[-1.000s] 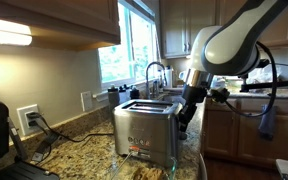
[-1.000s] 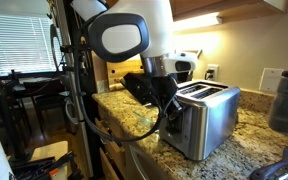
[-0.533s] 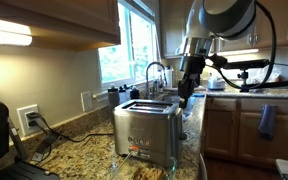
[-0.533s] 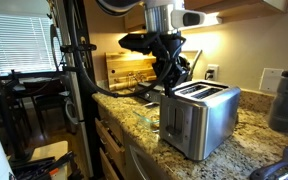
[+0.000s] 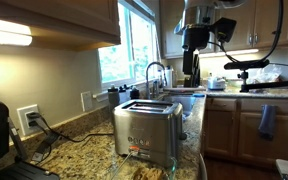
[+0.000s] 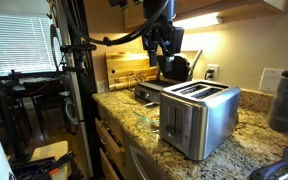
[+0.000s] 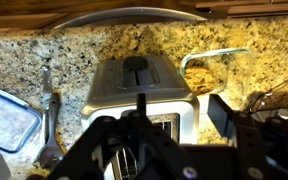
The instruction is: Get a slice of bread from the bowl and put it in the toaster, and then turn the toaster on
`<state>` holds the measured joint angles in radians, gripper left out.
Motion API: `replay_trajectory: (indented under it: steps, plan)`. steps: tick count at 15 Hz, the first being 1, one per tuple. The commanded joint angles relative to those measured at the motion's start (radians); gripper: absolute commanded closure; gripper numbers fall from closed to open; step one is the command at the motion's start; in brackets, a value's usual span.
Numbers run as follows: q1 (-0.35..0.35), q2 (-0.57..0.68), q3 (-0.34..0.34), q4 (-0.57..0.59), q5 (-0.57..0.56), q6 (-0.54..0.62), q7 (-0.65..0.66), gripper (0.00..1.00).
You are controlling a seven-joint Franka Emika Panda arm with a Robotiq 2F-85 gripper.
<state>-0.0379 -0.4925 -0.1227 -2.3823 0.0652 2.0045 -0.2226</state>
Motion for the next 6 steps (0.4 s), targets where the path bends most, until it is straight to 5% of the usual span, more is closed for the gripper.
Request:
replay_trajectory:
  steps: [1, 2, 3, 6]
  plan:
    - [-0.009, -0.029, 0.005, 0.032, -0.039, -0.094, -0.004, 0.03]
    - [-0.008, -0.028, 0.003, 0.041, -0.042, -0.107, -0.005, 0.01]
    - [0.0, -0.002, 0.0, 0.034, -0.018, -0.062, -0.001, 0.15]
    - [0.0, -0.002, 0.0, 0.044, -0.02, -0.075, -0.001, 0.01]
